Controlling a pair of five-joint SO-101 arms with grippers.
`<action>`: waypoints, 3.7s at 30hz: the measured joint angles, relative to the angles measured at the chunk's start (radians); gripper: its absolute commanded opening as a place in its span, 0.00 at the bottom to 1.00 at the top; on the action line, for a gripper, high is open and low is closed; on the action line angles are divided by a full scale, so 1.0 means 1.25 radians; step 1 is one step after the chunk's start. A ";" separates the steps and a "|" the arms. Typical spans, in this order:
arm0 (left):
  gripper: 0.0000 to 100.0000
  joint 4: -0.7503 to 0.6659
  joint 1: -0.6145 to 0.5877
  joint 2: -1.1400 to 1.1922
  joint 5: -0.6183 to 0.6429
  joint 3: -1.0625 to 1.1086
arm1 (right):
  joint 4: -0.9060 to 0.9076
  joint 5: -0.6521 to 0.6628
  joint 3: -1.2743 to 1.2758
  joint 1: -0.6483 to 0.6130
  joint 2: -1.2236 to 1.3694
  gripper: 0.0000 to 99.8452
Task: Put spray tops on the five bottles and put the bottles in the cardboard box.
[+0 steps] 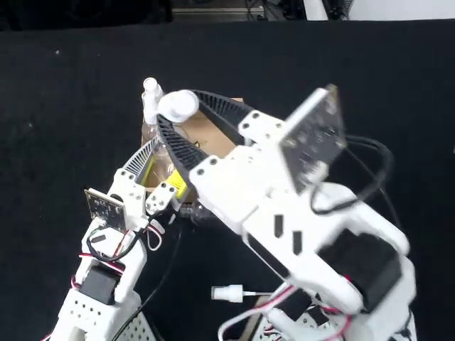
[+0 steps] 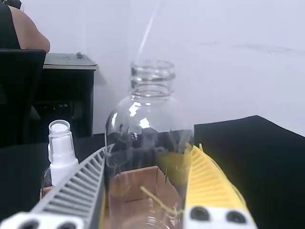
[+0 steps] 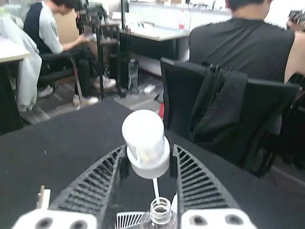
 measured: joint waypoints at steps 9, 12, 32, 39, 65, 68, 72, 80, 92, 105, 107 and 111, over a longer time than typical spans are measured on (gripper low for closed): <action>0.03 0.000 0.000 0.000 0.000 0.000 | 0.074 0.000 -0.071 0.001 0.044 0.10; 0.03 0.000 -0.004 0.000 0.000 0.000 | 0.076 0.000 -0.075 0.001 0.075 0.10; 0.03 0.000 -0.025 0.000 0.000 0.000 | 0.211 0.027 -0.191 -0.058 0.158 0.16; 0.03 0.000 -0.045 0.000 0.000 0.000 | 0.269 0.027 -0.247 0.108 0.157 0.08; 0.03 0.095 -0.216 0.000 0.000 -0.002 | -0.113 0.026 0.549 0.533 0.158 0.08; 0.03 0.093 -0.212 0.000 0.000 0.000 | -0.196 0.026 0.626 0.533 0.158 0.08; 0.03 0.093 -0.206 0.000 0.000 0.000 | -0.271 0.026 0.682 0.533 0.158 0.08; 0.03 0.120 -0.207 0.000 0.083 0.000 | -0.303 0.026 0.694 0.533 0.158 0.08; 0.03 0.292 -0.432 0.000 0.064 -0.129 | -0.303 0.025 0.694 0.533 0.158 0.08; 0.03 -0.055 -0.876 0.082 0.004 0.001 | -0.303 0.025 0.712 0.519 0.160 0.08; 0.03 -0.106 -0.887 0.145 -0.023 0.004 | -0.303 0.025 0.723 0.509 0.160 0.08; 0.03 -0.261 -0.889 0.277 -0.066 0.005 | -0.303 0.025 0.730 0.500 0.160 0.08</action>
